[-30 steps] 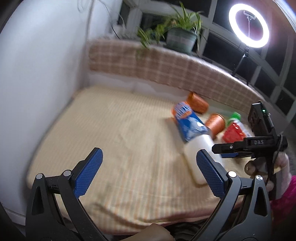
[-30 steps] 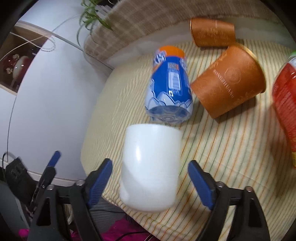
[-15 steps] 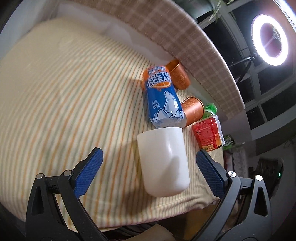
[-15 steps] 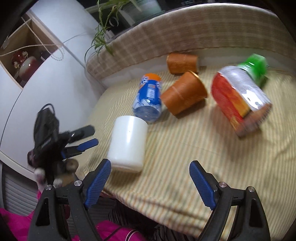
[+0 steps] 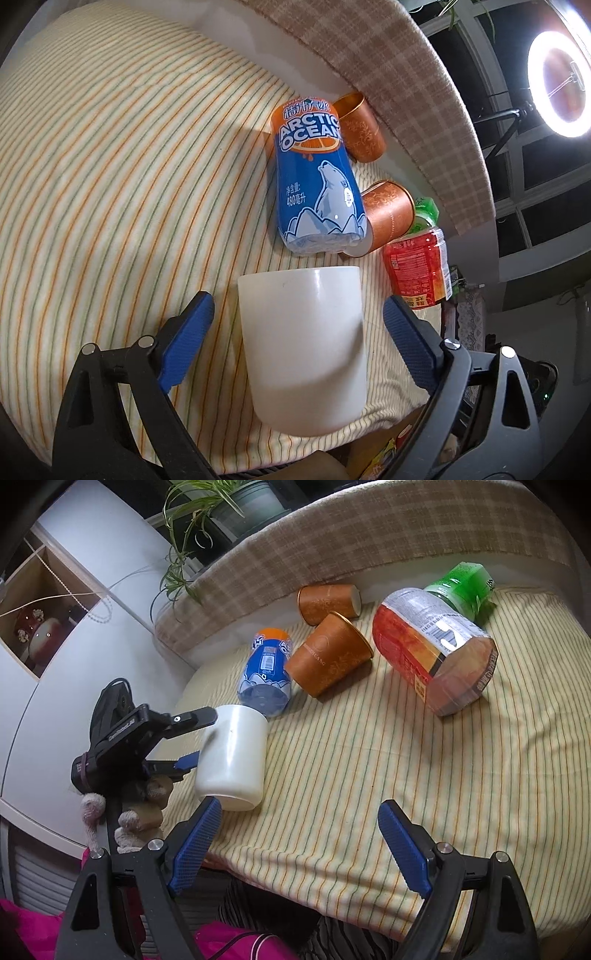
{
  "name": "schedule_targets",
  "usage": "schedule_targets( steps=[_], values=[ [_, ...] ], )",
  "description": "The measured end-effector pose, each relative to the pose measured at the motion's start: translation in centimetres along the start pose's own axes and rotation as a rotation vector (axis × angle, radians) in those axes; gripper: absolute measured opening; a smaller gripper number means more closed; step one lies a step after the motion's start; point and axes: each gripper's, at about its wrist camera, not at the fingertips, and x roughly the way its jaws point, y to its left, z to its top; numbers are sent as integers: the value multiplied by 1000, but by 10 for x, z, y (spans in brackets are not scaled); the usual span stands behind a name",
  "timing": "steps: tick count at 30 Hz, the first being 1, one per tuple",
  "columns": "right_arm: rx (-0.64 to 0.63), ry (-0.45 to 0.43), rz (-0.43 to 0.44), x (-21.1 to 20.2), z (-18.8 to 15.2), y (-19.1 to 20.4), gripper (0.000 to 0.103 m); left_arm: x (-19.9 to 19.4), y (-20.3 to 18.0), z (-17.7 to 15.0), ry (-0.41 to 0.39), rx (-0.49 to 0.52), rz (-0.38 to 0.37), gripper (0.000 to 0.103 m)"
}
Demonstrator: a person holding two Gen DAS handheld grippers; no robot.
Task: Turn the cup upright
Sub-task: 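Grasp the upright white cup with the left gripper and adjust it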
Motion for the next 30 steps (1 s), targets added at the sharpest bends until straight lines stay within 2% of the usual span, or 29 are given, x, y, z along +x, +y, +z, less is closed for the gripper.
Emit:
schedule_targets(
  steps=[4,11,20,30],
  values=[
    [3,0,2,0,-2,-2,89,5,4,1,6,-2,10,94],
    [19,-2,-10,-1,-2,-8,89,14,2,0,32,8,3,79],
    [37,-6,-16,-3,-3,-15,89,12,-14,-6,4,87,36,78],
    [31,-31,-42,-4,-3,-12,89,-3,-47,-27,-79,265,99,78]
  ],
)
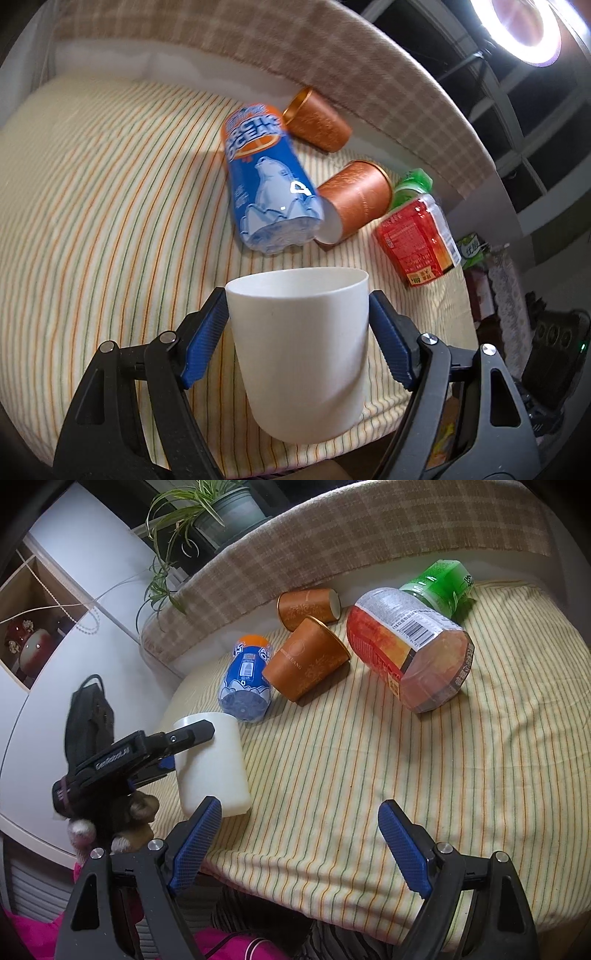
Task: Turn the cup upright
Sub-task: 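Grasp the upright white cup with the left gripper and adjust it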
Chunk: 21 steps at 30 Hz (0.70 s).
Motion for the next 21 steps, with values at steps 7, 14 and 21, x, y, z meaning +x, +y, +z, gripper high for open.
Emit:
schedule_targets(
  steps=[7,14,21],
  values=[
    [-9,-12,-16,-2,-1,4,89,-12,-20,-6,-59,93,26,78],
    [0,-24,-24,-6,-1,1,89,-16,-35,-8,-93,155,45,77],
    [12,-28,-30,-8,-3,-4,89,-14,-43,-11,-111,202,69,77]
  ],
)
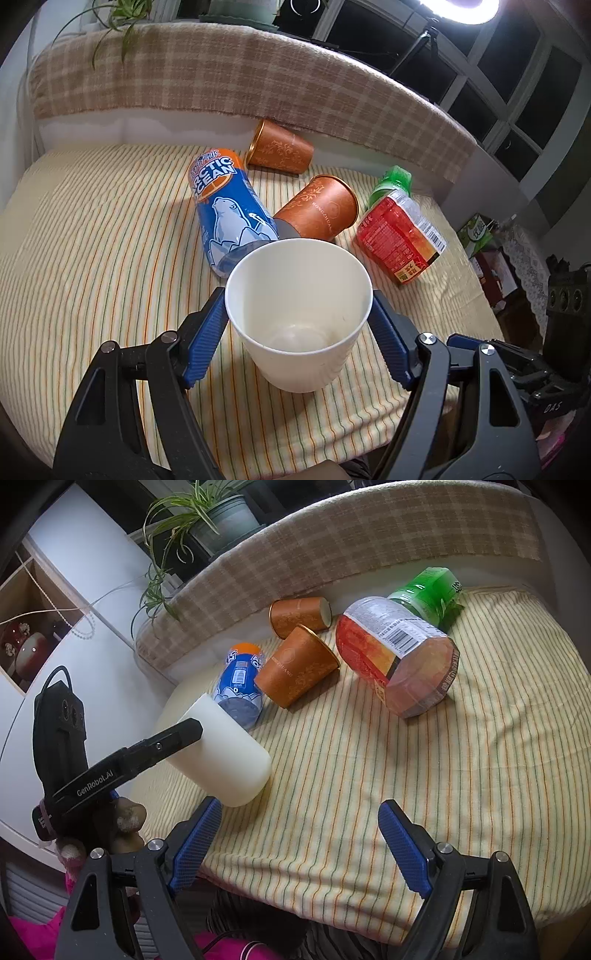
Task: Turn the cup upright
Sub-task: 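Grasp the upright white cup with the left gripper and adjust it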
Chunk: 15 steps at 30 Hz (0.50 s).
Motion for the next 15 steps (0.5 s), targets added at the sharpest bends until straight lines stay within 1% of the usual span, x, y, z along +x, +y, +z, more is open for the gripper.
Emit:
schedule_targets(
  steps=[11,15],
  values=[
    [16,-9,-15,-3,-1,-5,89,0,-20,-9,-24,95,47,77],
    [18,-12,-16,-4,-1,-5,89,-2,-25,-12,-27,119,50,77]
  ],
)
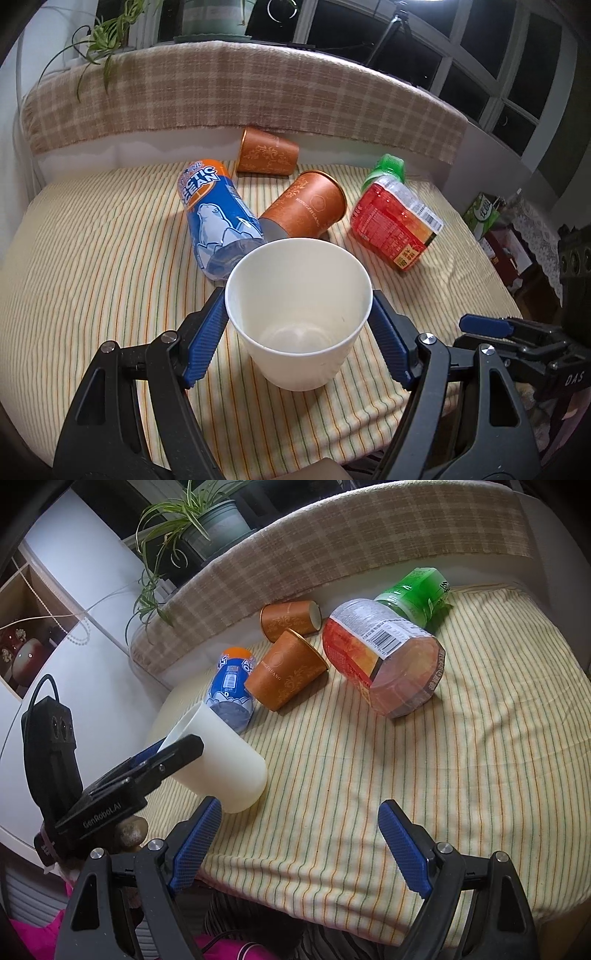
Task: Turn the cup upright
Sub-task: 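Grasp the upright white cup with the left gripper and adjust it, then open the left gripper and withdraw it from the white cup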
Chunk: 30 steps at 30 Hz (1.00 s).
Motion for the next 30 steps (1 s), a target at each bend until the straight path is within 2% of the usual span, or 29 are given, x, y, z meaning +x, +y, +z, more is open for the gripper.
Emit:
schedule_targets(
  steps=[9,13,19,24,30],
  values=[
    [-4,-18,-7,-7,0,1,89,-4,-7,-6,19,21,-49,80],
    [-12,-34,-18,-13,1,3,89,-5,-9,-9,32,31,-71,89],
    [-15,-57,-27,-21,1,5,89,-12,-10,-18,40,50,-77,92],
    [-38,-94,-52,-28,2,12,89,-23,-2,-24,21,41,-53,93],
    [-111,-178,-112,-41,1,32,91,-50,5,-28,-65,54,11,93]
  ],
)
